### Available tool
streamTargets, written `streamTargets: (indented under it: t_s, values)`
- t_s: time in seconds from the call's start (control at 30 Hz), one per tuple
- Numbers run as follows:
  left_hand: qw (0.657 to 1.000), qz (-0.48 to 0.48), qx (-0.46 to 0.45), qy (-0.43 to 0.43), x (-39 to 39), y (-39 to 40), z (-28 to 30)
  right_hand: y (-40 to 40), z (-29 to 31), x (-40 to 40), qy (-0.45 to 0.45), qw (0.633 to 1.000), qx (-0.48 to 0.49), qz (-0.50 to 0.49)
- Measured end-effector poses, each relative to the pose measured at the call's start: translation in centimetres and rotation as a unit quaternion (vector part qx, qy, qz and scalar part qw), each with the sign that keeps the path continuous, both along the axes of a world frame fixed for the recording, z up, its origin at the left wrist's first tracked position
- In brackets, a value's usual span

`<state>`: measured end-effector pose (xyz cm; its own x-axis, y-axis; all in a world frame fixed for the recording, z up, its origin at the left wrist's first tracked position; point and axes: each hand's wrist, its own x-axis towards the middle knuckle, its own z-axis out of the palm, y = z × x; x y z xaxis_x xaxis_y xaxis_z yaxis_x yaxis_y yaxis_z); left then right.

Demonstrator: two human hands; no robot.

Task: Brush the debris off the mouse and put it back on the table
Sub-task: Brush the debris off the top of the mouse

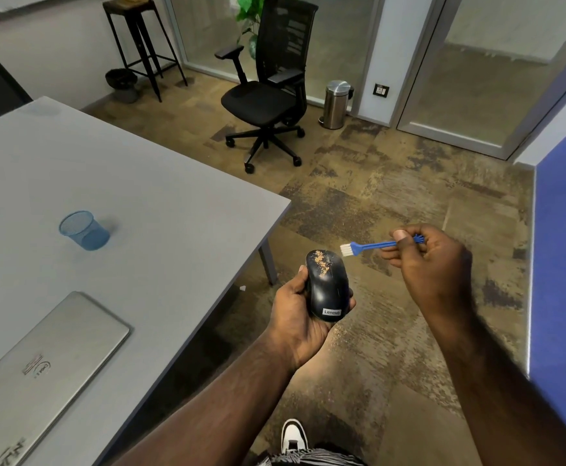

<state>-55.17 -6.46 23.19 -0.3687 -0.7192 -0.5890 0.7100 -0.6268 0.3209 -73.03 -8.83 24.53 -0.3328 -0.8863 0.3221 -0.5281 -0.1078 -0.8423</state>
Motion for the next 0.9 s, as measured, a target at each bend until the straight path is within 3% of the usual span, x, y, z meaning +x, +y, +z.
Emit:
streamTargets:
  t_s: [0.1, 0.37, 0.57, 0.83, 0.9]
  values:
    - [1.0, 0.0, -0.001, -0.005, 0.0, 0.0, 0.1, 0.1, 0.5, 0.3, -0.042, 0.998, -0.012, 0.04]
    - [1.0, -0.019, 0.004, -0.014, 0.0, 0.2, 0.2, -1.1, 0.4, 0.3, 0.039, 0.999, 0.03, 0.002]
    - [1.0, -0.024, 0.002, -0.02, 0.0, 0.0, 0.4, -0.8, 1.9, 0.4, -0.008, 0.999, -0.01, 0.049]
    - [0.999, -0.036, 0.008, -0.031, 0.0, 0.5, 0.7, -1.8, 1.3, 0.8, 0.105, 0.994, 0.028, 0.029]
    - [0.999, -0.039, 0.01, -0.032, -0.1, 0.6, 0.7, -1.8, 1.3, 0.7, 0.092, 0.995, 0.026, 0.023]
